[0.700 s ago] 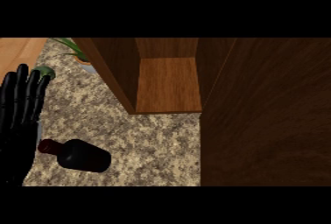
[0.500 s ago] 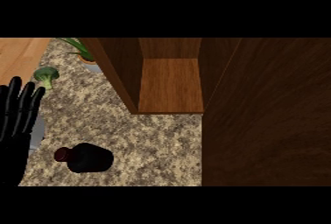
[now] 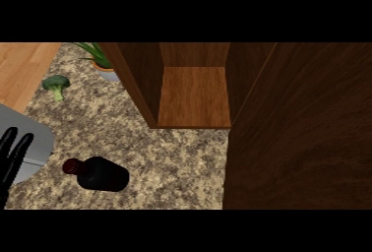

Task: Pick up the wine, place it into the cabinet and close the cabinet

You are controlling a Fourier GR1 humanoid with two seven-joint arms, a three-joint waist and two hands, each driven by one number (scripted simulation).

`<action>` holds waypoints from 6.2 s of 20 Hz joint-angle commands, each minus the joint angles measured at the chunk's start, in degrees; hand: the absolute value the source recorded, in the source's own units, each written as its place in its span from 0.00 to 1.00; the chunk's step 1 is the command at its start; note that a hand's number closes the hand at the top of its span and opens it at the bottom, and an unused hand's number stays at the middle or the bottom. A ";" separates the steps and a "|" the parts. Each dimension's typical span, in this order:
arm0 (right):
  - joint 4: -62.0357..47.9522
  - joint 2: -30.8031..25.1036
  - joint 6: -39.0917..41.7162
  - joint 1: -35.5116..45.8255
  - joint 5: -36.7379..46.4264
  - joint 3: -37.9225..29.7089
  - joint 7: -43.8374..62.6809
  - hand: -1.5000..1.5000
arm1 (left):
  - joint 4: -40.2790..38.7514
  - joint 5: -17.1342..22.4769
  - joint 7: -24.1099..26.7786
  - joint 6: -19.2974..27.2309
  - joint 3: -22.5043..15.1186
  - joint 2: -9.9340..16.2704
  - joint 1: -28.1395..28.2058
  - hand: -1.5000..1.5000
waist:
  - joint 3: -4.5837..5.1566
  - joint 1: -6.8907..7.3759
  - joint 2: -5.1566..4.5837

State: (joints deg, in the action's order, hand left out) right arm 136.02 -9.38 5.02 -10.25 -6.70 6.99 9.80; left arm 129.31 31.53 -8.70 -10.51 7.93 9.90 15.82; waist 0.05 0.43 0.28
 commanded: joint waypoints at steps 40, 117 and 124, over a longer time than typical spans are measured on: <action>13.72 -5.25 -13.95 39.53 -2.67 -5.84 50.57 0.00 | -0.62 -3.08 -14.16 11.73 3.11 0.54 -8.85 0.00 | -0.01 -0.79 -0.10; 13.46 -6.12 -16.98 42.40 -0.53 -5.57 53.00 0.00 | -80.19 -29.90 52.20 -8.24 -0.35 -4.75 -22.43 1.00 | -0.05 -1.04 -0.11; 6.93 -6.89 -16.74 48.77 -2.30 -7.00 52.27 0.00 | -79.63 -31.84 58.41 -1.94 -0.56 -7.69 -22.92 1.00 | 0.02 -0.75 -0.23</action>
State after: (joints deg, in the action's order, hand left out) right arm 141.92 -16.37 -11.87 36.95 -4.08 1.41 59.47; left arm 52.70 1.58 44.70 -16.27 7.09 3.71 -4.52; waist 0.01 -0.28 0.21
